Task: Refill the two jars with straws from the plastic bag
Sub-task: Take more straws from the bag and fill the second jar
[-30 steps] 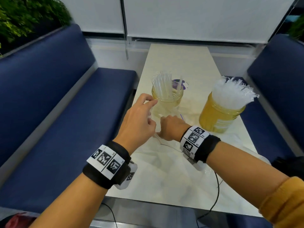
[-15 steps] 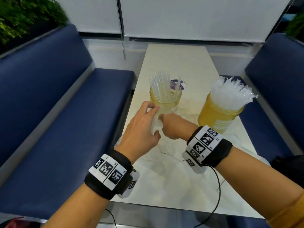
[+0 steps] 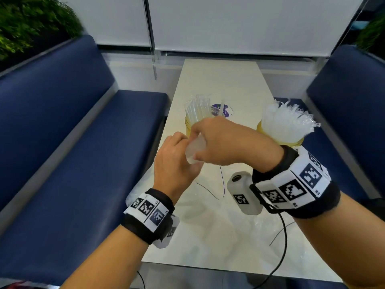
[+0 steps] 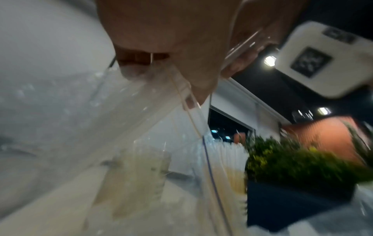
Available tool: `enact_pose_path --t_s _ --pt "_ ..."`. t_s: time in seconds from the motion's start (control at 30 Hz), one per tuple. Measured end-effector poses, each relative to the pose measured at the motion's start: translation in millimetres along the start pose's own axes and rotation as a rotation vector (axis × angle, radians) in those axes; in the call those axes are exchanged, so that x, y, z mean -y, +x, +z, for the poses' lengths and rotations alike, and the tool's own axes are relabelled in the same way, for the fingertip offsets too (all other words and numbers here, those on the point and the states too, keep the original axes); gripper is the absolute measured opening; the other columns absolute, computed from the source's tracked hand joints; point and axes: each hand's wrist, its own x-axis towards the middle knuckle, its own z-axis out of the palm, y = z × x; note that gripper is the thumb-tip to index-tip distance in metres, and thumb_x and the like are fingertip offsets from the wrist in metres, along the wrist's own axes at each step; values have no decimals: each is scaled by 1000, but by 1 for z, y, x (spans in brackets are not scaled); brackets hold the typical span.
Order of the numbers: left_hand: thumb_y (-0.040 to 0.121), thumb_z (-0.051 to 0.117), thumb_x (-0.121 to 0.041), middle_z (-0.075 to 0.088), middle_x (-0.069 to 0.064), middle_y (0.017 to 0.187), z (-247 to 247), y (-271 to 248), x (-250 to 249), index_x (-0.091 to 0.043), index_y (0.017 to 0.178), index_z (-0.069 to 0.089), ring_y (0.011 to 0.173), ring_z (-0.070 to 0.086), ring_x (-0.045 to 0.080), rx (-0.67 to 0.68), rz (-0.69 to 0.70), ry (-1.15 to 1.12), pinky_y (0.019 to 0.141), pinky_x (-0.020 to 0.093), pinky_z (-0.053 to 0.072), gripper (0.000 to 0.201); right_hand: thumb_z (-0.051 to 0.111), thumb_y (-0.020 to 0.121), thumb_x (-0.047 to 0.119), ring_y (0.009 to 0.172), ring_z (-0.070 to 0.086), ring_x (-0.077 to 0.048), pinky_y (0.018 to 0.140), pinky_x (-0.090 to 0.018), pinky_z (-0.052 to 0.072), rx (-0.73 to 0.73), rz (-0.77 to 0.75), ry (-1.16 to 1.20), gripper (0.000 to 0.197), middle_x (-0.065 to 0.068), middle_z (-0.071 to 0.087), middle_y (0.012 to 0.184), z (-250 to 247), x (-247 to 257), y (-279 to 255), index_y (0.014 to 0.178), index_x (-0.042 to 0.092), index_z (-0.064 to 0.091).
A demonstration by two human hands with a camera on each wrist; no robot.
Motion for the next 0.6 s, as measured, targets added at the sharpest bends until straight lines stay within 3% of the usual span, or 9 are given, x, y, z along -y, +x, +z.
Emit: enact_pose_path --t_s 0.1,0.2,0.27,0.33,0.43,0.5,0.57,0.6 --pt "74 78 -33 60 -4 78 -3 6 2 -13 79 69 66 55 16 -16 -73 -93 56 37 49 22 73 82 41 67 74 -20 62 -33 63 -137 -44 295 34 -4 71 94 -3 -3 6 106 18 64" --pt "74 75 -34 72 -5 93 -8 15 3 -22 103 70 84 69 16 -47 -162 -261 70 37 57 32 67 75 72 76 72 -13 71 -34 63 -189 -40 464 59 3 72 94 -3 -1 15 102 20 66" --pt "77 72 -32 72 -5 91 -11 22 4 -25 102 69 83 70 12 -111 -194 -320 69 35 58 26 58 72 82 84 71 -10 71 -32 63 -159 -44 603 67 7 72 96 -4 -2 20 103 23 68" --pt "81 68 -32 70 -5 82 -15 30 4 -24 98 69 76 68 10 -131 -223 -344 62 33 55 18 62 70 80 84 66 -5 70 -26 58 -190 -93 659 66 12 68 95 -1 -2 25 104 24 69" --pt "85 60 -25 58 -7 66 -21 39 -5 -25 76 60 60 57 6 -99 -233 -362 52 20 43 9 82 63 63 93 60 -15 80 -28 51 -445 -214 548 66 2 64 101 23 0 41 107 17 66" --pt "87 60 -19 51 -11 60 -22 40 -10 -30 67 51 53 53 3 -86 -266 -323 47 10 34 25 86 71 44 87 68 -19 77 -33 57 -559 -247 772 46 -2 71 94 46 4 55 99 12 68" --pt "83 69 -20 56 -12 64 -25 34 -12 -27 71 56 58 59 5 -62 -309 -344 48 10 37 19 80 82 31 73 71 -14 66 -30 58 -571 -204 1008 21 2 73 78 56 8 62 85 13 71" --pt "78 76 -26 61 -11 71 -27 31 -11 -24 76 60 66 64 7 -52 -300 -368 52 13 42 15 76 87 27 70 72 -11 64 -25 56 -565 -171 1066 17 2 73 74 54 7 64 85 10 72"
